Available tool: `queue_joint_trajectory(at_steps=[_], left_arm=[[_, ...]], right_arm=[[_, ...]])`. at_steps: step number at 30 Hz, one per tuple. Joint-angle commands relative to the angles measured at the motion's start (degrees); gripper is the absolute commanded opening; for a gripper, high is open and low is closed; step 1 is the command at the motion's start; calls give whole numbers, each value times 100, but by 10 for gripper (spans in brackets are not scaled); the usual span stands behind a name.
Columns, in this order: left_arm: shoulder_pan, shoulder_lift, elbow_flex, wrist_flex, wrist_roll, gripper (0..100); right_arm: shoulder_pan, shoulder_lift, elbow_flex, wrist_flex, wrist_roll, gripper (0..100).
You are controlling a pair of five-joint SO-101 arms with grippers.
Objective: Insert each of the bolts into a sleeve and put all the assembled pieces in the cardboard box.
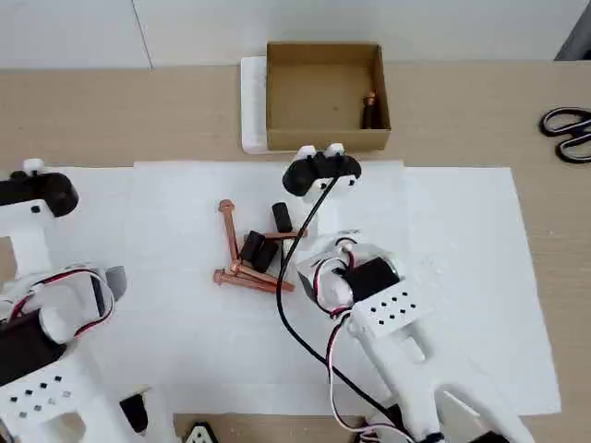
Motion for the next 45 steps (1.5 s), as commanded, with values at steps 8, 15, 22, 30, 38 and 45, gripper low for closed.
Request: queue_joint_trajectory(at_steps=[8, 15, 22, 30, 38, 45], left_arm=[[-9, -44, 154, -264, -26, 252], [-9, -44, 154, -264, -26, 252], [-9, -44, 145, -264, -26, 252], [-9, -53, 145, -264, -26, 252], [-18, -53, 145, -264, -26, 252], [-18, -53, 145, -264, -26, 252]], right_arm=[[-66, 303, -343, -409, -1134, 159], [-136, 963, -571, -391, -1125, 161], [-338, 1182, -659, -356, -1099, 161], [-347, 1420, -703, -400, -1090, 161], [-321, 1807, -738, -804, -932, 161], [-312, 2070, -738, -1200, -932, 161]])
